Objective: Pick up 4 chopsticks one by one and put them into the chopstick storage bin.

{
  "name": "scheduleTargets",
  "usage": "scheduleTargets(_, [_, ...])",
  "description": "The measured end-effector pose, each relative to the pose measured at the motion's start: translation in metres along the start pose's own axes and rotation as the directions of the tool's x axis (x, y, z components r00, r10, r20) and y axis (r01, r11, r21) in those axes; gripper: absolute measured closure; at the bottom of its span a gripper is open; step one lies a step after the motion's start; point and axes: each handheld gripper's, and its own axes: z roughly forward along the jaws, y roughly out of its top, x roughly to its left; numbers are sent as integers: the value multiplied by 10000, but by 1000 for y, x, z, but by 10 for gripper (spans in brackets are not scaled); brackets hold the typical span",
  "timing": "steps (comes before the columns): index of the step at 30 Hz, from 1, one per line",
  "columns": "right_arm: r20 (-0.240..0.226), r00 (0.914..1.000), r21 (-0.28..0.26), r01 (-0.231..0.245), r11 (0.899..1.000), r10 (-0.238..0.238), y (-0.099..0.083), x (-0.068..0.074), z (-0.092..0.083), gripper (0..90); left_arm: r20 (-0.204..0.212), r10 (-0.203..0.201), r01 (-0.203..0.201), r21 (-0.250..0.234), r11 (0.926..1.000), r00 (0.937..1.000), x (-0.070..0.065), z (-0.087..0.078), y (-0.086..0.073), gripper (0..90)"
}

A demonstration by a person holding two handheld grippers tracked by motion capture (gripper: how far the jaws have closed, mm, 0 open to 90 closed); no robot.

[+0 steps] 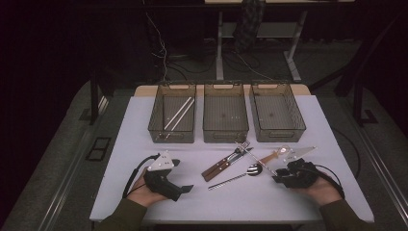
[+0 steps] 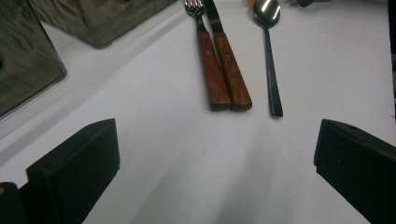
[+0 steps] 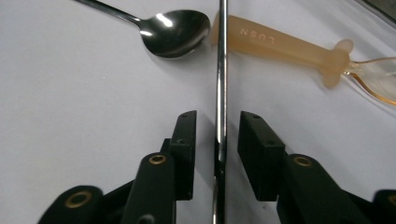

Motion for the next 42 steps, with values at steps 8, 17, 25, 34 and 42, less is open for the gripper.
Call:
scheduleTargets(8, [38, 9999, -58, 96, 9999, -96, -1, -2, 0, 745, 6, 17, -17, 58, 10000, 10000, -1, 1, 0, 0])
scheduleTargets(17, [293, 9978, 107, 588, 9982, -591, 1, 3, 1, 815, -6, 5, -5, 56, 10000, 10000, -1, 2, 0, 0])
scheduleTargets(25, [320, 9990, 114, 311, 9995, -315, 2, 3, 1, 837, -37, 11, -11, 43, 10000, 10000, 0, 1, 0, 0])
scheduleTargets(34, [63, 10000, -30, 75, 10000, -74, 0, -1, 1, 839, -22, 32, -32, 48, 10000, 10000, -1, 1, 0, 0])
scheduleTargets(42, [-121, 9999, -573, -98, 9983, 91, 1, -3, -5, 839, -56, 32, -32, 39, 10000, 10000, 0, 1, 0, 0])
